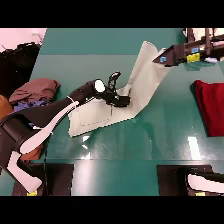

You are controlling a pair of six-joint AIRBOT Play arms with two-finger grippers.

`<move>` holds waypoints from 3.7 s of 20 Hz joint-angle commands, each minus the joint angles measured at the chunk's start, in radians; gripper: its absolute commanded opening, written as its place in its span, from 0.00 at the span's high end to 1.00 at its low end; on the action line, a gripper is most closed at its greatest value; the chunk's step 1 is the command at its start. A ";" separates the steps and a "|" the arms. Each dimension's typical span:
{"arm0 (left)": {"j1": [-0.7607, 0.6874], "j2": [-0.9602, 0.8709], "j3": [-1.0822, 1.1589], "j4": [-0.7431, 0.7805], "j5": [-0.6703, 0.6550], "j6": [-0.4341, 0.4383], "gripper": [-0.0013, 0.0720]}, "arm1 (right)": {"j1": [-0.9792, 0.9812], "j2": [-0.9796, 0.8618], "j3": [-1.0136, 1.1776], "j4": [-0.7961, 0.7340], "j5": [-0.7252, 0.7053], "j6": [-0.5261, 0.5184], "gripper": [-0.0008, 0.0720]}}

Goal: Fold the shirts.

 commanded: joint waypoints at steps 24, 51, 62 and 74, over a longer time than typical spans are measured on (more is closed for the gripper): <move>0.716 0.729 0.003 0.579 -0.372 -0.024 0.95 | 0.549 -0.176 -0.060 -0.166 -0.261 0.056 0.40; 0.562 0.729 -0.031 0.326 -0.336 -0.016 0.95 | 0.302 -0.496 -0.100 -0.043 -0.200 0.027 0.97; 0.338 0.729 -0.031 0.323 -0.254 -0.025 0.95 | -0.388 -0.130 -0.100 -0.268 -0.340 0.131 0.97; 0.243 0.729 -0.031 0.322 -0.137 -0.029 0.95 | -0.804 -0.116 -0.096 -0.226 -0.454 0.196 0.97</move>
